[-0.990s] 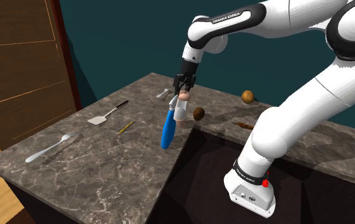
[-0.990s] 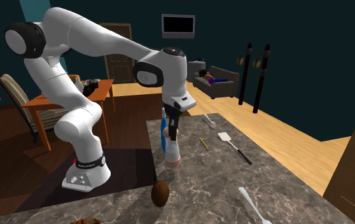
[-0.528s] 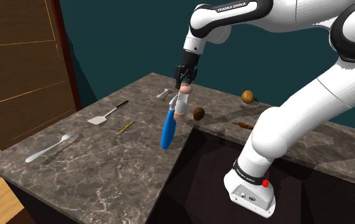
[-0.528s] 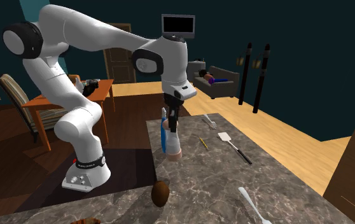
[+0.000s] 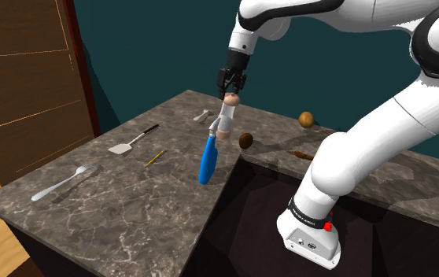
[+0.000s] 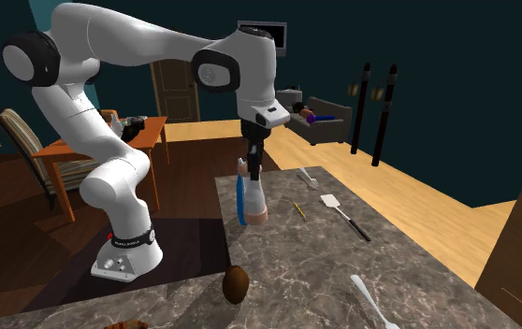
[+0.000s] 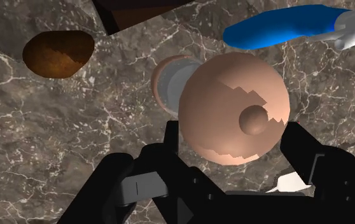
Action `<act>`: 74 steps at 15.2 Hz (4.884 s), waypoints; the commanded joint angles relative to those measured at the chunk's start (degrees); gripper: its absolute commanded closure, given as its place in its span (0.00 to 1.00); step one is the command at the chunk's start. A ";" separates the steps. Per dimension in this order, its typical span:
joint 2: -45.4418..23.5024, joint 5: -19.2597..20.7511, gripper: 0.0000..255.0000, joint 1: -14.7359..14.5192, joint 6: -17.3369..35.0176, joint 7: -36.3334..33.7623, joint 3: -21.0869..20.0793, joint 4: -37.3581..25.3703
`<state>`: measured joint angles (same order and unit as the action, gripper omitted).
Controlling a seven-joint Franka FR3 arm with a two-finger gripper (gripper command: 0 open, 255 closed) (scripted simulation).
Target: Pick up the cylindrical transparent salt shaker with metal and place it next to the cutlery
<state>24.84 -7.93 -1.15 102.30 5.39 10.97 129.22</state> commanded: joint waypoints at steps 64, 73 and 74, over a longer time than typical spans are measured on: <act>-32.67 -0.89 1.00 -17.62 -10.35 -43.73 -25.38 -51.34; -30.40 -1.63 1.00 -17.35 -2.77 -42.17 -25.25 -41.40; -30.25 -1.69 1.00 -17.33 -1.97 -42.01 -25.25 -40.43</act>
<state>-5.65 -9.53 -18.52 99.46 -36.81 -14.30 87.70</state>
